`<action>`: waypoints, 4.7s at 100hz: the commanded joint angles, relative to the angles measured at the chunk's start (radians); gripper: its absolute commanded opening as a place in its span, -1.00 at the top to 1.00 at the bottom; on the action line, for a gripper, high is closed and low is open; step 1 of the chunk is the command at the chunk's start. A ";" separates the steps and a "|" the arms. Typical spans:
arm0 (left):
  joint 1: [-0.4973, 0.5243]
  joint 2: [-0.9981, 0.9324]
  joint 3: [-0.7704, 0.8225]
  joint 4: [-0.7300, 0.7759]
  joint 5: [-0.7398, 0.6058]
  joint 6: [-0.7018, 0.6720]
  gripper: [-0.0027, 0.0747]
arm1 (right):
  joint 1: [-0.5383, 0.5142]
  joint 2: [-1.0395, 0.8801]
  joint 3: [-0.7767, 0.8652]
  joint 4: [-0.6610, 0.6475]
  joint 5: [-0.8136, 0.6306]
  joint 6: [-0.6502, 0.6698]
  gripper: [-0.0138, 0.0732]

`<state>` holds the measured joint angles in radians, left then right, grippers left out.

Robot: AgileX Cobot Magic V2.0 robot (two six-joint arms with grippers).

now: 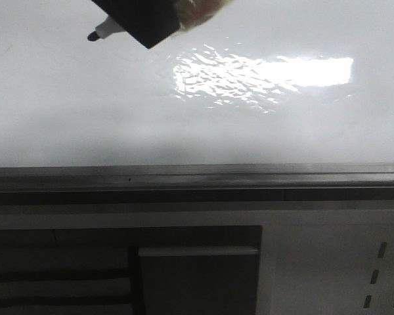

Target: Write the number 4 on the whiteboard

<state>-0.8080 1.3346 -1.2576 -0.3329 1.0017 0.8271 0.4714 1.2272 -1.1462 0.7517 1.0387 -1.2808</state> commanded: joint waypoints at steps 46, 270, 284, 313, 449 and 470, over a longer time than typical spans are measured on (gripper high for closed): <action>-0.010 -0.024 -0.036 -0.033 -0.044 0.002 0.98 | 0.007 -0.013 -0.034 0.047 -0.036 -0.013 0.42; 0.405 -0.655 0.532 -0.067 -0.504 -0.353 0.15 | -0.060 -0.020 0.059 -0.264 -0.452 0.840 0.80; 0.405 -0.655 0.532 -0.067 -0.514 -0.353 0.15 | -0.062 0.055 0.059 -0.274 -0.473 0.840 0.80; 0.405 -0.655 0.532 -0.063 -0.529 -0.353 0.15 | -0.103 0.082 0.059 -0.322 -0.359 0.872 0.80; 0.182 -0.312 0.326 -0.262 -0.247 0.180 0.15 | 0.048 -0.141 0.006 -0.269 -0.078 0.110 0.80; 0.056 -0.140 0.201 -0.262 -0.301 0.212 0.15 | 0.048 -0.141 0.006 -0.271 -0.085 0.098 0.80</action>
<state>-0.7123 1.1570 -0.9826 -0.5527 0.7728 1.0259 0.5190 1.1104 -1.1086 0.4549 0.9925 -1.1611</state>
